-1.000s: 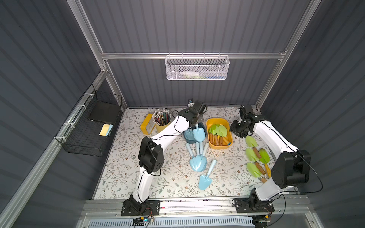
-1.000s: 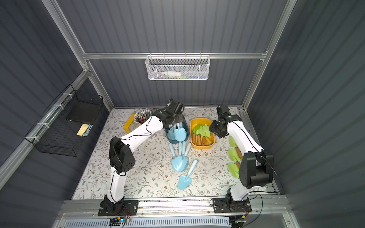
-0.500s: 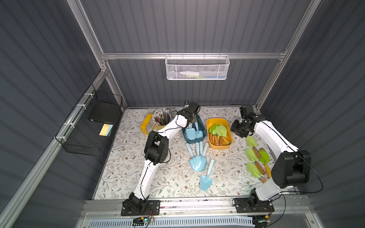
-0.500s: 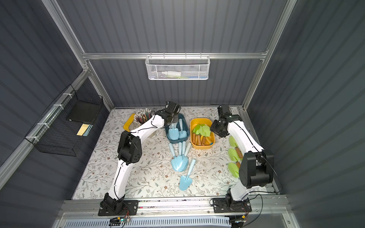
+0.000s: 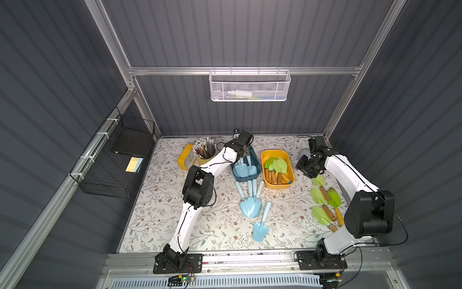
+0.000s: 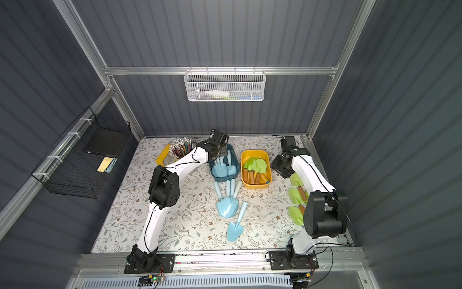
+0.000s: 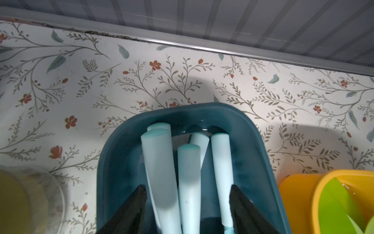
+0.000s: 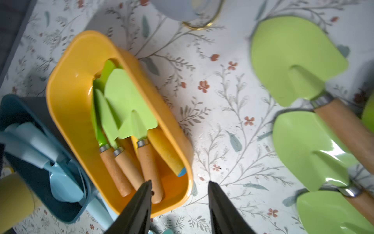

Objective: Sort the small shovels by color and place them into the storage box
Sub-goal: Place the shovel in the storage box, then pick up the shovel from the center of the board.

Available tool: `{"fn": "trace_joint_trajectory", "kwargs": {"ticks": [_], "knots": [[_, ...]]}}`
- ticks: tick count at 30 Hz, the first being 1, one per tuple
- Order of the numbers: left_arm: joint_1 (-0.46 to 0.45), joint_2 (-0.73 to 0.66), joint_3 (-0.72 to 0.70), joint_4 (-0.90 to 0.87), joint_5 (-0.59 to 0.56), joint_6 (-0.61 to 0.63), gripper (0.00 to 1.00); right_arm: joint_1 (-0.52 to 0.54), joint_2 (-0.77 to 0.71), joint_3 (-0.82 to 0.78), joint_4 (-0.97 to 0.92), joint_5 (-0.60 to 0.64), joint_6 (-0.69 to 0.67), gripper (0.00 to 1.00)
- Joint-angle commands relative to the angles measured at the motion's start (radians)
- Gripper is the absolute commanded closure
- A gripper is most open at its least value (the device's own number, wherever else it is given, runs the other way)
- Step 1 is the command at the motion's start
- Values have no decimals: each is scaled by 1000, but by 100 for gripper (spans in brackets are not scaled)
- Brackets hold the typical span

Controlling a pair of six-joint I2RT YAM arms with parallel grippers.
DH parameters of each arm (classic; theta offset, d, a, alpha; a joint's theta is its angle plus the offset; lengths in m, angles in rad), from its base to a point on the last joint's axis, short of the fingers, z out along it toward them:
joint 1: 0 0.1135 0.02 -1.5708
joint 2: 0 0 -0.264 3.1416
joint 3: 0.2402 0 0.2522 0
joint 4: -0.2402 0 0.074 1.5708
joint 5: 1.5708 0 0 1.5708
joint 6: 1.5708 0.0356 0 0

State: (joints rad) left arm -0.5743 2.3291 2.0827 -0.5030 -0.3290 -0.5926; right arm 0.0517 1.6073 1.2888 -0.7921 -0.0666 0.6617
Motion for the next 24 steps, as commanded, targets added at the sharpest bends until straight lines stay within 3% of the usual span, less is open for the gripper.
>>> {"fn": "trace_joint_trajectory", "kwargs": {"ticks": [1, 9, 18, 24], "knots": [[0, -119, -5, 102, 33, -69, 31, -113, -51, -65, -26, 45, 61, 49], [0, -155, -79, 208, 82, -90, 30, -389, -126, -268, -2, -44, 79, 49], [1, -143, -109, 193, 115, -75, 30, -416, -85, -304, 41, -89, 44, 50], [1, -160, -167, 213, 146, -75, 30, -415, -41, -265, 34, -56, 26, 51]]}}
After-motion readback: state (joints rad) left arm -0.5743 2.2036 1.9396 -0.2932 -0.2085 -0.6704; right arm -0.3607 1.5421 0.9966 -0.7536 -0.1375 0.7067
